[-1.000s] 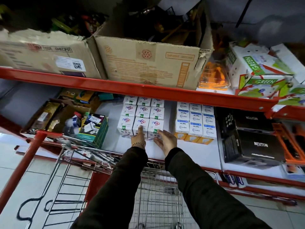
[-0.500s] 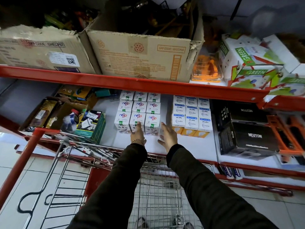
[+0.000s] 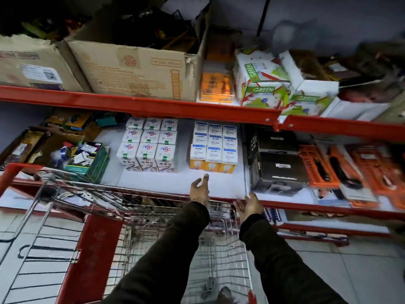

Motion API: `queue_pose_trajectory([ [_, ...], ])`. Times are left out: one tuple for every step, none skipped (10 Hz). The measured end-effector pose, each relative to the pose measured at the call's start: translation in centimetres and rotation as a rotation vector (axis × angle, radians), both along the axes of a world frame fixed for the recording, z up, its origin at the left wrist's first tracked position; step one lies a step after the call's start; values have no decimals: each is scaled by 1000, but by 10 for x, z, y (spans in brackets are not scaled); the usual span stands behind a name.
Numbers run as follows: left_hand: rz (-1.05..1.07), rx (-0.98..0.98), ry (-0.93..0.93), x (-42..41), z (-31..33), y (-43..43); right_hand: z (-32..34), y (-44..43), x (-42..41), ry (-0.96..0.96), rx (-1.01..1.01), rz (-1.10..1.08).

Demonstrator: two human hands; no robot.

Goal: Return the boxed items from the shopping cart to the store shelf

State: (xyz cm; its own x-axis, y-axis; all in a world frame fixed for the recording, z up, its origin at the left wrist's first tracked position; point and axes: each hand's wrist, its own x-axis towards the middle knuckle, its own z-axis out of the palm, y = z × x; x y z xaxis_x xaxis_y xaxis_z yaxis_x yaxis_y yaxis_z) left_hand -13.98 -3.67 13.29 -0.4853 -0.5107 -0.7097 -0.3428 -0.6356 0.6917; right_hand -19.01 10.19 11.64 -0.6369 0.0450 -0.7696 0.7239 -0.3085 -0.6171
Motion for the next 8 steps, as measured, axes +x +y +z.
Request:
queue_pose_trajectory([
  [-101,-5,20,-25,0,45,0,43,-21,-7,28,-178],
  [-228,-34,51,-54,2,85,14,76,-44,67,53,-328],
  [-321,-66,74,-78,5,113,21,96,-63,204,80,-309],
  [-365,-149,63,-94,4,129,22,108,-78,272,101,-206],
  [-361,-262,7,-100,5,135,22,115,-88,300,82,-149],
  [-348,-281,-10,-103,9,135,26,117,-91,313,54,-116],
  [-353,-288,18,-108,5,134,26,119,-94,303,34,-116],
  [-281,-249,18,-107,-1,134,22,126,-97,283,117,-102],
])
